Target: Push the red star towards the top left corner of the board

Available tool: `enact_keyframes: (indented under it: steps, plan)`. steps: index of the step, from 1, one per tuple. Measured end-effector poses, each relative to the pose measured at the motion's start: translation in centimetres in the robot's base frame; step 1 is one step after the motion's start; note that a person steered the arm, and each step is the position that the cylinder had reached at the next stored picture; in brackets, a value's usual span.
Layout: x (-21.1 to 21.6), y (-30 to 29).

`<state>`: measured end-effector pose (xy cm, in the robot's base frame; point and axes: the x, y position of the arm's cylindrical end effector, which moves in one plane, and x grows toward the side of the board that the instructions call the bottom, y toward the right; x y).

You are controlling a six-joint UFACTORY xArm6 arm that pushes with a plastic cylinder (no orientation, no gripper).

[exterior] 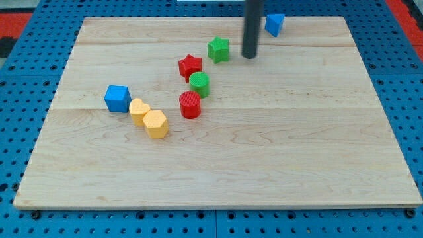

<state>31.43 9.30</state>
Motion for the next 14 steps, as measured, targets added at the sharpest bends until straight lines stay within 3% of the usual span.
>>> enact_keyframes:
  steps: [1, 3, 4, 6, 7, 8, 9, 10, 11, 12, 14]
  plan:
    - [5.2, -5.3]
    - [2.1, -17.3]
    - [4.8, -12.5]
    - [4.3, -20.0]
    - [3.4, -21.1]
    - [0.0, -21.6]
    - [-0.3, -26.5]
    - [0.3, -25.0]
    - [-1.4, -31.3]
    - [-2.5, -32.3]
    - [-0.9, -22.4]
